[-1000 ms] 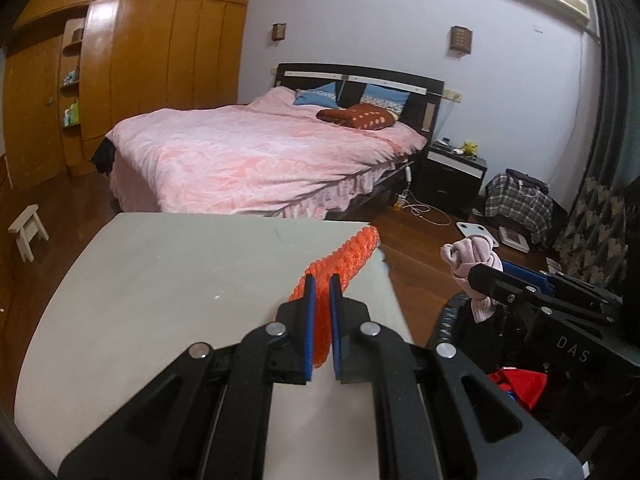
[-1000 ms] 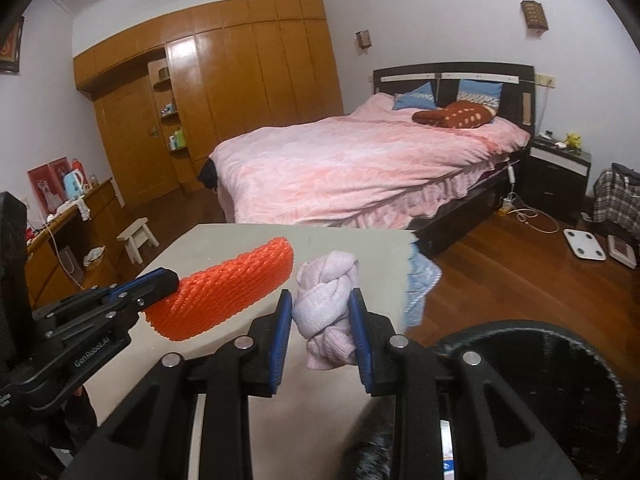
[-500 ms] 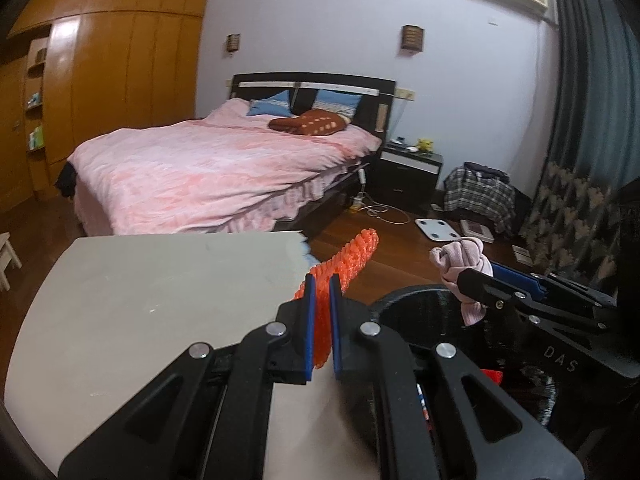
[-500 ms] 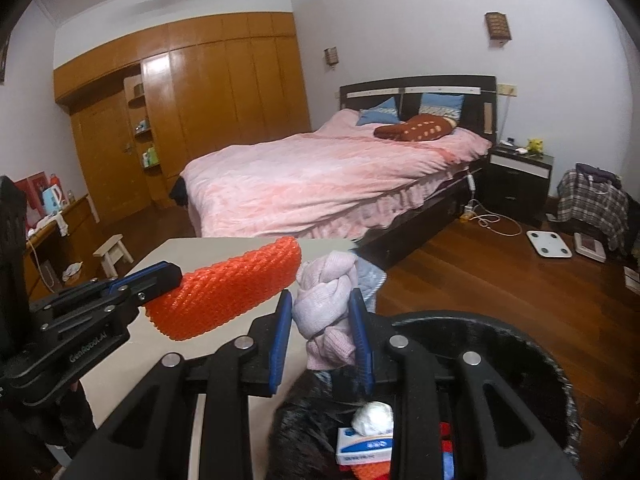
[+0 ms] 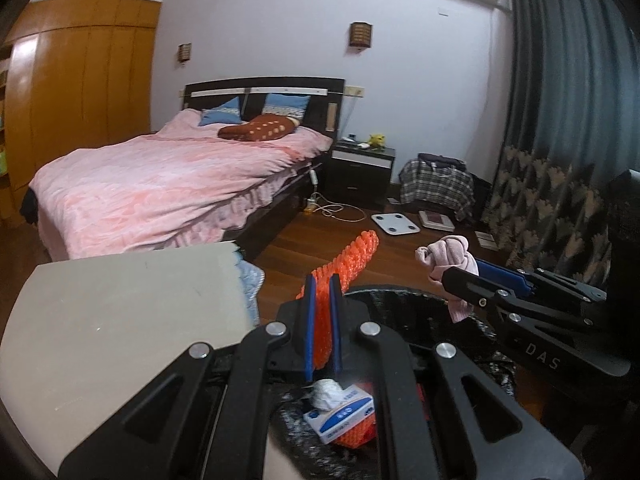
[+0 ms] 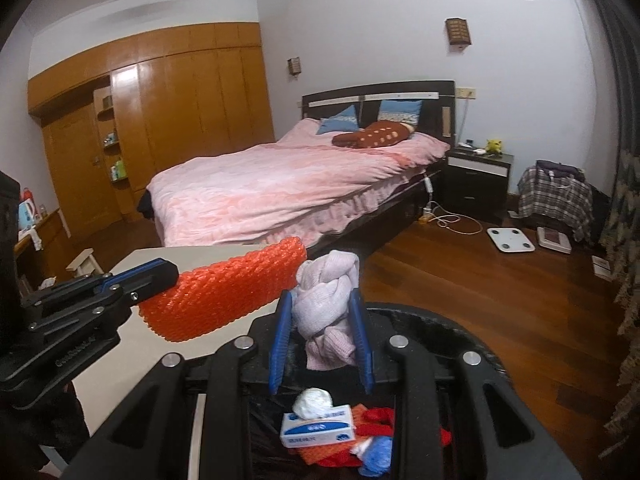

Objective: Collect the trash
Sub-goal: 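Lift and carry the orange mesh and pink cloth over the trash bin, then open both tools to drop the mesh pad and pink cloth into the bin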

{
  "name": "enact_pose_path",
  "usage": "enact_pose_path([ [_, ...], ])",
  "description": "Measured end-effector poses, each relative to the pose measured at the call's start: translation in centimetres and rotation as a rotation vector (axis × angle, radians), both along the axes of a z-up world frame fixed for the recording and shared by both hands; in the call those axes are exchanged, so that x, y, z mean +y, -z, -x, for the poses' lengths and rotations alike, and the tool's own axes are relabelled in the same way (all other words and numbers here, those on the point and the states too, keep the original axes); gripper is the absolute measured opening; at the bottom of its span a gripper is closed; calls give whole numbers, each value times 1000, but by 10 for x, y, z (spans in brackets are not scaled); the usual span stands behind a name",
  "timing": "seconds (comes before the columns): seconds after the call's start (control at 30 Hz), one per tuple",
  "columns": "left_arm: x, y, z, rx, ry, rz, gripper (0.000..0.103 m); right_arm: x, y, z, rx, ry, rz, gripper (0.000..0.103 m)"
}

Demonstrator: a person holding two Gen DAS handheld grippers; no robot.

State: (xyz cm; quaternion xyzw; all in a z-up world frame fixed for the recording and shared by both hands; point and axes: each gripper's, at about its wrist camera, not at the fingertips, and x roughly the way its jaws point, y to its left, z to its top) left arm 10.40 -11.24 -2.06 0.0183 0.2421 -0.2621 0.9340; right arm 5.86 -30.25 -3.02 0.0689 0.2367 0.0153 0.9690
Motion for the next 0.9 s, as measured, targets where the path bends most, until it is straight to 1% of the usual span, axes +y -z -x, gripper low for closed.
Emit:
enact_pose_path([
  [0.27, -27, 3, 9, -3, 64, -4, 6, -21, 3, 13, 7, 56, 6, 29],
  [0.53, -54, 11, 11, 14, 119, 3, 6, -44, 7, 26, 18, 108, 13, 29],
  [0.9, -78, 37, 8, 54, 161, -41, 6, -62, 25, 33, 55, 152, 8, 29],
])
